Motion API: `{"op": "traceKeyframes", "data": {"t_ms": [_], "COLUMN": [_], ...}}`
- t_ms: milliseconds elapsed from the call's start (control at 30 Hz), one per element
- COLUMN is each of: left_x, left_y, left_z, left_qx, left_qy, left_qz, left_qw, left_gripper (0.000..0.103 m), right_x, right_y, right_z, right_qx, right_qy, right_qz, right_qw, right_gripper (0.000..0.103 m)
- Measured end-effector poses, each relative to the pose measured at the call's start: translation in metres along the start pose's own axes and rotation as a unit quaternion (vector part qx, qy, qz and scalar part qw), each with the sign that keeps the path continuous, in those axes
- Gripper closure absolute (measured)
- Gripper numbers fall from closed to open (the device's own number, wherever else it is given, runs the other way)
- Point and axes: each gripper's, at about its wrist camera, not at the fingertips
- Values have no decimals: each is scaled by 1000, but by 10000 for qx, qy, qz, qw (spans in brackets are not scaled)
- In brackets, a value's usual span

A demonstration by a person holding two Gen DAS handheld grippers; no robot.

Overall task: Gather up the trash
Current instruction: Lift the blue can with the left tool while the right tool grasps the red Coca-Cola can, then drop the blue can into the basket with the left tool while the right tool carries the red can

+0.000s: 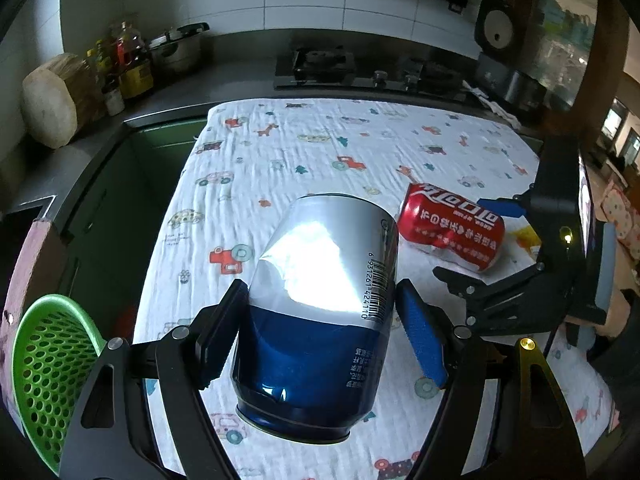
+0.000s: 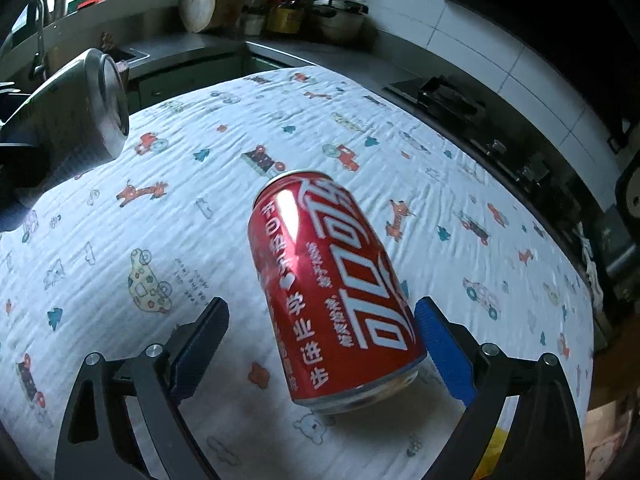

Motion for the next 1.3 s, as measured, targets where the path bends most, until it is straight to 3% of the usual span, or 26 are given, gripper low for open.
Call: {"op": "traceKeyframes", "data": {"t_ms": [267,567,600,700,1033,1300], "left_x": [9,20,20,21,35,61], "left_y": [7,27,29,35,50,86], "left_z": [7,12,13,15,25,47], "left_qx": [44,194,214,279,380,591], "left_qy": [-30,-73,-76,-87,-156,-236], "left_qz": [-31,-110,-113,-111,-198,-579], "left_qw": [10000,9997,9997,9995,9990,9963], "left_gripper": [29,29,29,29,29,29], "right_x": [-11,-14,-16,-19,6,41], "right_y": [-2,5,5,6,17,52], "right_z": [-10,-24,-25,-27,-25,-32], "right_qx": [63,326,350,341,132,166], "right_qy": [89,99,136,259,168,-81], "right_qz": [-120,24,-5,-88,-220,-433], "right_qw": [9999,9994,9993,9990,9995,9989], "right_gripper": [12,12,13,35,42,42]}}
Point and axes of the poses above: each gripper's, at about its wrist camera, not at the fingertips, and x roughly against the way its jaws point, y to its left, z to its underside, and after that the axes turned 4 degrees about -x, right-handed
